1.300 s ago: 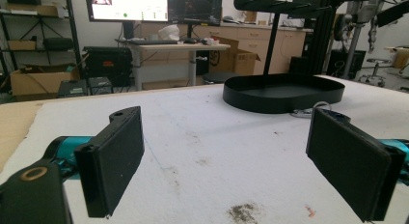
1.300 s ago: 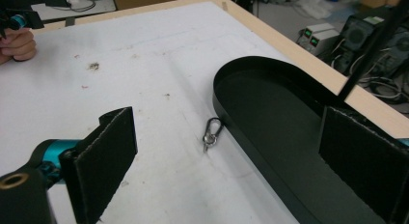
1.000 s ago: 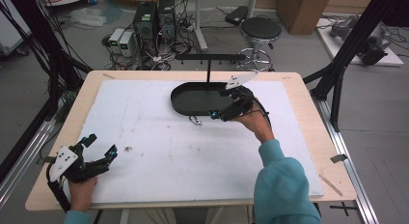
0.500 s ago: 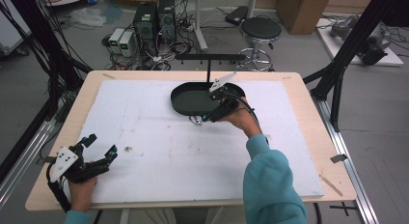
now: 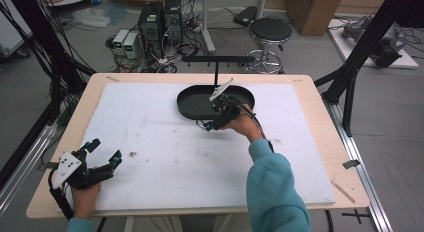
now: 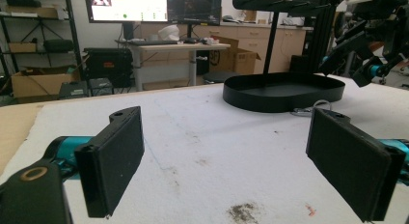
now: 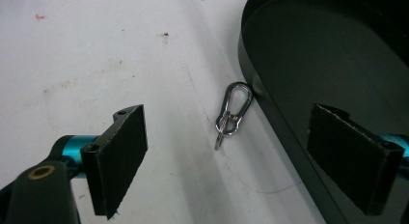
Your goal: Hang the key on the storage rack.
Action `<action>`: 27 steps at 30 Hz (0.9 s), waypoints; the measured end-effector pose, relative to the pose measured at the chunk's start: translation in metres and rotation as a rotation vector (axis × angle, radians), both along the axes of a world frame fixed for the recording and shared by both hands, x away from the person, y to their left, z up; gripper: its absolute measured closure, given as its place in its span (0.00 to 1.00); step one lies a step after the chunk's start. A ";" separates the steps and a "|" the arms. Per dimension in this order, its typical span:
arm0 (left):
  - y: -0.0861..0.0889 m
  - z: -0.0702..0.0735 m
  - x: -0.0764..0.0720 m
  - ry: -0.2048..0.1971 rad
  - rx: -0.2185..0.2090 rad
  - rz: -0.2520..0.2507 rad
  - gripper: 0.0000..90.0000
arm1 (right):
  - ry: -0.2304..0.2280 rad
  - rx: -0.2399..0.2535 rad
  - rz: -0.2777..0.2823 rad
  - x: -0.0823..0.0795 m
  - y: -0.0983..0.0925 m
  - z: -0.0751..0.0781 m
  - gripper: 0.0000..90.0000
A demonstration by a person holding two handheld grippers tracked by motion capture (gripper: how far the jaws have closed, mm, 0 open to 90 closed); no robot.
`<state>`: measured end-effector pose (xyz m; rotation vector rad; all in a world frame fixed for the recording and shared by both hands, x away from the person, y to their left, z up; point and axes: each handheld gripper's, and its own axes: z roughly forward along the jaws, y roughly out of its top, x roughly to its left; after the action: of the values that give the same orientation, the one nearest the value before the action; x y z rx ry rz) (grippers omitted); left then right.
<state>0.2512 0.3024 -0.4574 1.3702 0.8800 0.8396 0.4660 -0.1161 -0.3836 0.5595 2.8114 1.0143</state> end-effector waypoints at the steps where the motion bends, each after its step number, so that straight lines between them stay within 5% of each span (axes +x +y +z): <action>1: 0.000 0.000 0.000 0.000 0.000 0.000 0.15 | 0.001 -0.010 -0.008 0.001 0.002 -0.003 0.16; 18: 0.000 0.000 0.000 0.000 -0.003 0.000 0.15 | 0.046 -0.101 -0.005 0.004 0.013 -0.019 0.38; 27: 0.001 0.000 0.000 0.005 -0.003 0.001 0.15 | 0.071 -0.102 -0.022 0.006 0.014 -0.022 0.51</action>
<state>0.2517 0.3031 -0.4573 1.3702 0.8853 0.8360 0.4721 -0.1024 -0.4056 0.6248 2.8920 0.8574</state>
